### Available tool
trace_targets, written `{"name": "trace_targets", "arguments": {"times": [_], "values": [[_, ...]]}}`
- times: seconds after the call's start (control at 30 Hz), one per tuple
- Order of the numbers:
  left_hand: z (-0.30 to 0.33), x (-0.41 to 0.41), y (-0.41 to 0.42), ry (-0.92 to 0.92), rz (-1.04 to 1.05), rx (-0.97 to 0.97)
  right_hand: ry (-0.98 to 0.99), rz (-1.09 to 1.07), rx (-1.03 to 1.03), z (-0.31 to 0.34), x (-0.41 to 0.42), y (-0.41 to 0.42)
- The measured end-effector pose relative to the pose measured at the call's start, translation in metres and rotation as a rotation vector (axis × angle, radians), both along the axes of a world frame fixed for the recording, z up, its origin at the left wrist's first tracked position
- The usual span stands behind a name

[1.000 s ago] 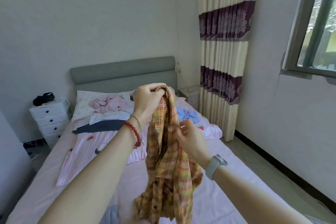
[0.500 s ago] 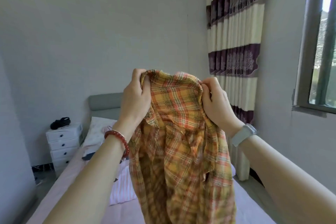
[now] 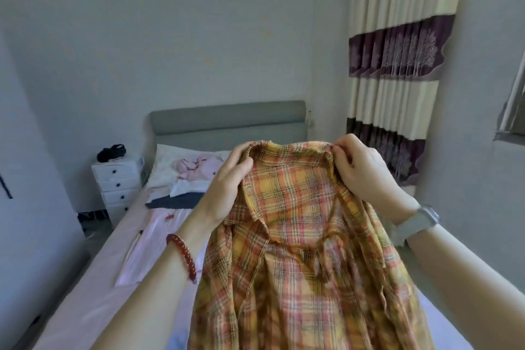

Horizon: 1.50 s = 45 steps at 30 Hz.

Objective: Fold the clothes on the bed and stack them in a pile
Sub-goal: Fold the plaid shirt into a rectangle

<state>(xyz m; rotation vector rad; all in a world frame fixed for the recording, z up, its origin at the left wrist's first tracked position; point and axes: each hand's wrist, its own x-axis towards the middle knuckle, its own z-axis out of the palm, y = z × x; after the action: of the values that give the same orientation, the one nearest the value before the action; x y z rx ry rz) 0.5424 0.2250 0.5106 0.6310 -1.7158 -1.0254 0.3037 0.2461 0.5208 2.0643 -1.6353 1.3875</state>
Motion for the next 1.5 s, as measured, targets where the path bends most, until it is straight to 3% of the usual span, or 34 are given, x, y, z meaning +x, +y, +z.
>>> {"name": "trace_targets", "arguments": {"times": [0.2,0.3,0.4,0.47,0.6,0.7,0.77,0.9,1.0,1.13,1.23,1.33,1.43,1.5], "values": [[-0.136,-0.016,-0.097,-0.382,0.201,0.228,0.087,-0.108,0.456,-0.134,-0.021,-0.111],[-0.202,-0.028,-0.155,-0.542,0.339,0.330,-0.142,-0.039,0.732,-0.204,-0.016,-0.176],[-0.255,-0.033,-0.216,-0.600,0.521,0.400,-0.558,0.135,0.936,-0.254,0.001,-0.231],[-0.296,-0.035,-0.247,-0.764,0.656,0.473,-0.719,0.201,1.052,-0.298,0.010,-0.260],[-0.396,-0.035,-0.236,-0.926,0.775,0.519,-0.477,0.078,1.145,-0.409,0.003,-0.260],[-0.462,-0.039,-0.184,-0.957,0.714,0.415,-0.458,-0.027,1.268,-0.476,-0.016,-0.218],[-0.495,-0.044,-0.159,-1.045,0.595,0.422,-0.318,-0.073,1.327,-0.509,-0.026,-0.191],[-0.547,-0.049,-0.155,-1.294,0.290,0.391,-0.075,0.020,1.144,-0.543,-0.014,-0.158],[-0.577,-0.043,-0.162,-1.406,0.173,0.434,0.082,0.079,1.068,-0.560,0.013,-0.166],[-0.598,-0.023,-0.158,-1.543,0.059,0.516,0.358,-0.215,1.264,-0.577,0.022,-0.186],[-0.593,-0.016,-0.163,-1.387,0.022,0.603,0.404,-0.279,1.231,-0.570,0.013,-0.192],[-0.572,-0.012,-0.175,-0.846,0.224,0.827,0.197,-0.200,1.066,-0.544,0.022,-0.198],[-0.543,-0.006,-0.186,-0.279,0.267,1.145,-0.117,0.204,1.186,-0.513,0.049,-0.195],[-0.534,0.001,-0.197,-0.087,0.199,1.293,-0.264,0.433,1.395,-0.512,0.065,-0.181]]}}
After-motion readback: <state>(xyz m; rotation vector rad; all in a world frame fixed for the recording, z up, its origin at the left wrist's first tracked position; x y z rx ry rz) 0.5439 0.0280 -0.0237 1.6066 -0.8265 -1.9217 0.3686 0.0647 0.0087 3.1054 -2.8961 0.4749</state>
